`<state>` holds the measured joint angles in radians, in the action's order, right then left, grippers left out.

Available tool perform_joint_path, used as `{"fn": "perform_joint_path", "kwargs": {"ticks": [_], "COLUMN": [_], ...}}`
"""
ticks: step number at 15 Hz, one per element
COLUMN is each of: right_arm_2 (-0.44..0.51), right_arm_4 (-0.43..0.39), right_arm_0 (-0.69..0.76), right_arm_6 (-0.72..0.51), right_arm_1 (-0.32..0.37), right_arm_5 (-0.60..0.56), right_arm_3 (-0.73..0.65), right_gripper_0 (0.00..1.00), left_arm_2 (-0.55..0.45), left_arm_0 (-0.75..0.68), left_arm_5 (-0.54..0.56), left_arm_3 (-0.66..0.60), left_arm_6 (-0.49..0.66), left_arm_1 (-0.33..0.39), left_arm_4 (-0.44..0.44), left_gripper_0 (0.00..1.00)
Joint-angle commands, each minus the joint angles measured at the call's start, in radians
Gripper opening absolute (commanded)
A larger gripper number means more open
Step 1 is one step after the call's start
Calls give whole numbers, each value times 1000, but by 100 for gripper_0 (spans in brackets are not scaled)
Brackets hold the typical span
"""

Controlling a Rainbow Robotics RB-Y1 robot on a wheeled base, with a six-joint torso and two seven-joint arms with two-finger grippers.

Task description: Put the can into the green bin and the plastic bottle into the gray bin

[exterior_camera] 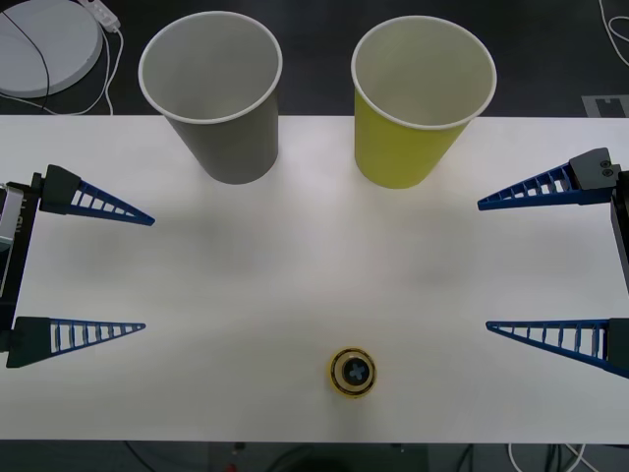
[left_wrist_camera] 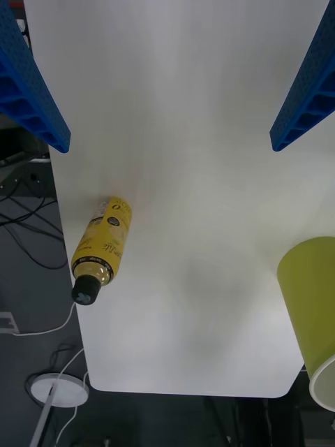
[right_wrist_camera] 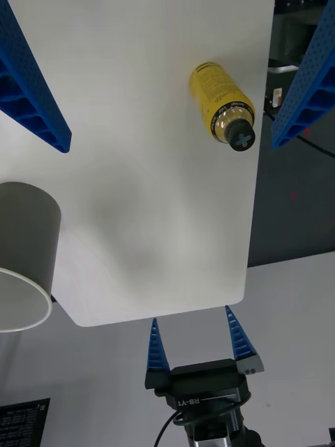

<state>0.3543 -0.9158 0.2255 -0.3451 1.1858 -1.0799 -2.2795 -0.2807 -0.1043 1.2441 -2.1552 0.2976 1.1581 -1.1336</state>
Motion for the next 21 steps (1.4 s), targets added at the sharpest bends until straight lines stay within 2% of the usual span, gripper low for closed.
{"fn": "perform_joint_path", "kwargs": {"ticks": [1, 4, 6, 8, 12, 21], "right_arm_2": [0, 0, -29, -29, -31, -20], "right_arm_4": [0, 0, 6, 48, 51, 49], "right_arm_0": [0, 0, 46, 49, 60, 170], "right_arm_6": [0, 0, -2, 8, 34, 365], "right_arm_1": [0, 0, -31, -25, -26, -26], "right_arm_5": [0, 0, -3, 0, -2, -3], "right_arm_3": [0, 0, 6, 11, 11, 74], "right_gripper_0": [100, 100, 100, 100, 100, 100], "left_arm_2": [0, 0, 0, 0, 0, 0], "left_arm_0": [0, 0, 0, 0, 0, 0], "left_arm_5": [0, 0, 0, 0, 0, 0], "left_arm_3": [0, 0, 0, 0, 0, 0], "left_arm_6": [0, 0, 0, 0, 0, 0], "left_arm_1": [0, 0, 0, 0, 0, 0], "left_arm_4": [0, 0, 0, 0, 0, 0], "left_gripper_0": [100, 100, 100, 100, 100, 100]}}
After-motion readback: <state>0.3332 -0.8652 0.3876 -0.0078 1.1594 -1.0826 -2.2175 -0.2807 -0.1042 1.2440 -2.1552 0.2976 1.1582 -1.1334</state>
